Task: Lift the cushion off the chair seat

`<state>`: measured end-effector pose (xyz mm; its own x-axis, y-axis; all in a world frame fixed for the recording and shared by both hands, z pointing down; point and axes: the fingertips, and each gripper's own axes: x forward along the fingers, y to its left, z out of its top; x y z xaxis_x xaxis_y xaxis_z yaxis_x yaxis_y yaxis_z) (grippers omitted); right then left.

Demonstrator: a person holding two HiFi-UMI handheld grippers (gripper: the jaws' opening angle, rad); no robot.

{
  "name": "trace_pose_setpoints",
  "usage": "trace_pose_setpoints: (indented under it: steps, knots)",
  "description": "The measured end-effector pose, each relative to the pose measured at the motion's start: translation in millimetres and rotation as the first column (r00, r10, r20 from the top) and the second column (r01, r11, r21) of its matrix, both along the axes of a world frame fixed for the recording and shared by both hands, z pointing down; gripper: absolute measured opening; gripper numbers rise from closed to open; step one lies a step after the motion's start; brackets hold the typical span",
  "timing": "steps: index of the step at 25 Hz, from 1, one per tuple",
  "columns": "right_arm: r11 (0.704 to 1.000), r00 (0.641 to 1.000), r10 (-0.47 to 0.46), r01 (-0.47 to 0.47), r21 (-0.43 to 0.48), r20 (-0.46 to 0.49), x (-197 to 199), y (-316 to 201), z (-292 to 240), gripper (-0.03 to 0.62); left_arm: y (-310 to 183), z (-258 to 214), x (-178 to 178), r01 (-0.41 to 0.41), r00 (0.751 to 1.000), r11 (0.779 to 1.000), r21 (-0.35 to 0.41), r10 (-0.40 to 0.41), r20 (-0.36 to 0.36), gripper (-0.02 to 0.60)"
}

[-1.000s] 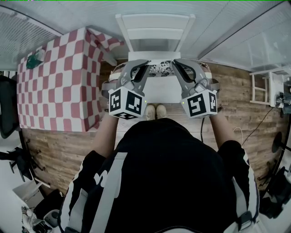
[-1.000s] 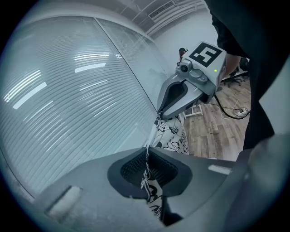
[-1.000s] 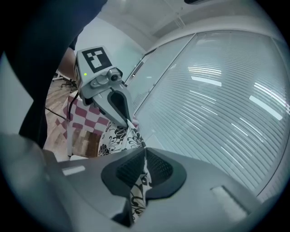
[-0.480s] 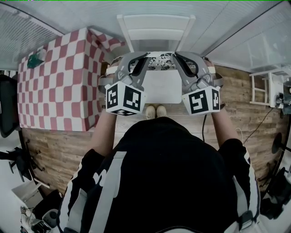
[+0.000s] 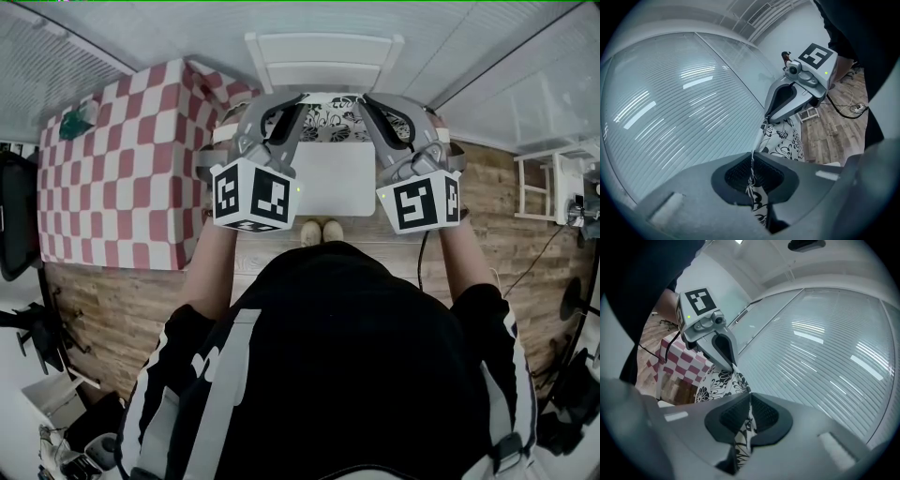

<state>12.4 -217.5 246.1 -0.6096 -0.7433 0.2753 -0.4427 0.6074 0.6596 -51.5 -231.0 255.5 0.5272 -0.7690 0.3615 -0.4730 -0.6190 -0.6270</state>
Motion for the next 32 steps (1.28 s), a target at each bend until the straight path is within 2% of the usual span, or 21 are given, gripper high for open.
trace_pose_setpoints:
  steps: [17, 32]
  knots:
    - [0.996, 1.0, -0.006, 0.006, 0.094, -0.003, -5.0, -7.9, -33.1, 0.011, -10.2, -29.6, -3.8, 0.016, 1.0, 0.998, 0.067, -0.016, -0.002, 0.014]
    - [0.994, 1.0, 0.013, -0.015, 0.106, 0.02, -2.3, -12.5, -39.0, 0.011, -16.6, -38.7, -2.8, 0.02, 1.0, 0.996, 0.091, -0.019, -0.013, 0.014]
